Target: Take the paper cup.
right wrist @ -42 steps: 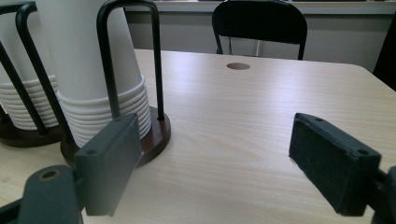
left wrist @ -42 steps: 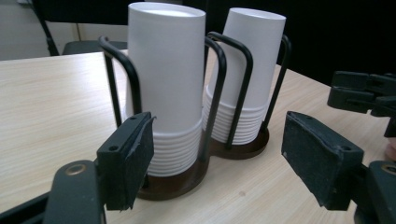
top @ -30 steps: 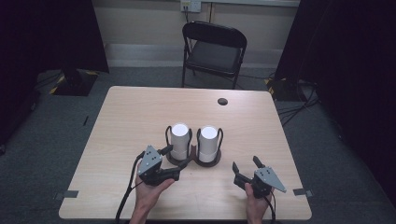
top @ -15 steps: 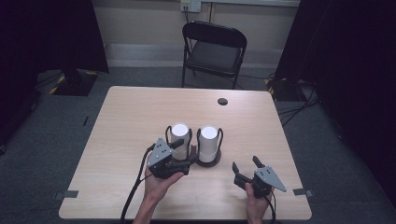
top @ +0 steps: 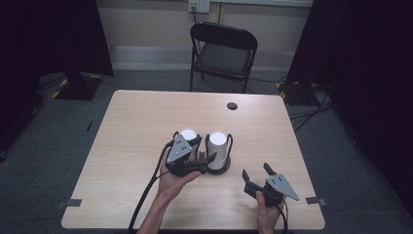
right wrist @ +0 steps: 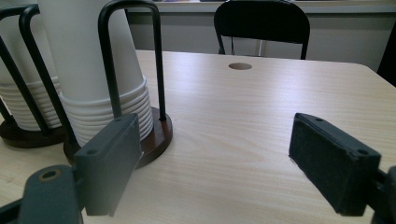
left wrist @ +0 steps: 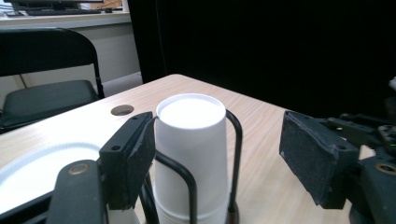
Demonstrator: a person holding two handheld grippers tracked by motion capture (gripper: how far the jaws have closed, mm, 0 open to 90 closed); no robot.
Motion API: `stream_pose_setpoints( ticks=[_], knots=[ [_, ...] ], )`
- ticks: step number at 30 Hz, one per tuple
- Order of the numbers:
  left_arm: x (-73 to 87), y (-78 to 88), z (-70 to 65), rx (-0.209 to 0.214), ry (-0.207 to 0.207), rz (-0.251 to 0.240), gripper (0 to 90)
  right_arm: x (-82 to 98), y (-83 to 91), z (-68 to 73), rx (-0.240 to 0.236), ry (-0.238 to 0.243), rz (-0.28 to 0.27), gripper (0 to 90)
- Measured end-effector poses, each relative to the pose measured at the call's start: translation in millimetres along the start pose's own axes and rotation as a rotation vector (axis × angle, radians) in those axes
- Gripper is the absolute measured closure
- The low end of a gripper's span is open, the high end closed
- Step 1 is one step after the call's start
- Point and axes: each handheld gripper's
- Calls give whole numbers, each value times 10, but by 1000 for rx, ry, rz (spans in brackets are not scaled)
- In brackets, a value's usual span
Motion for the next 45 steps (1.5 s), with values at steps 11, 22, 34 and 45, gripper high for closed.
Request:
stream_pose_setpoints(
  ticks=[11,22,34,45],
  knots=[
    [-169,-264,51,13,4,11,278,1,3,-3,-2,-2,-2,160],
    [-187,-489,114,20,-9,54,246,2,5,-9,-7,-7,-4,160],
    [-132,-626,189,-6,-12,94,254,5,13,-11,-14,-10,-12,160],
    [-75,-737,162,-10,-16,115,302,9,17,-16,-16,-11,-20,160]
  ],
)
Point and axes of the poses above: each handheld gripper's, and its own axes: y roughly backward along the jaws, x roughly out of its underside, z roughly to its left, and after that the axes turned 6 degrees about y, right-handed
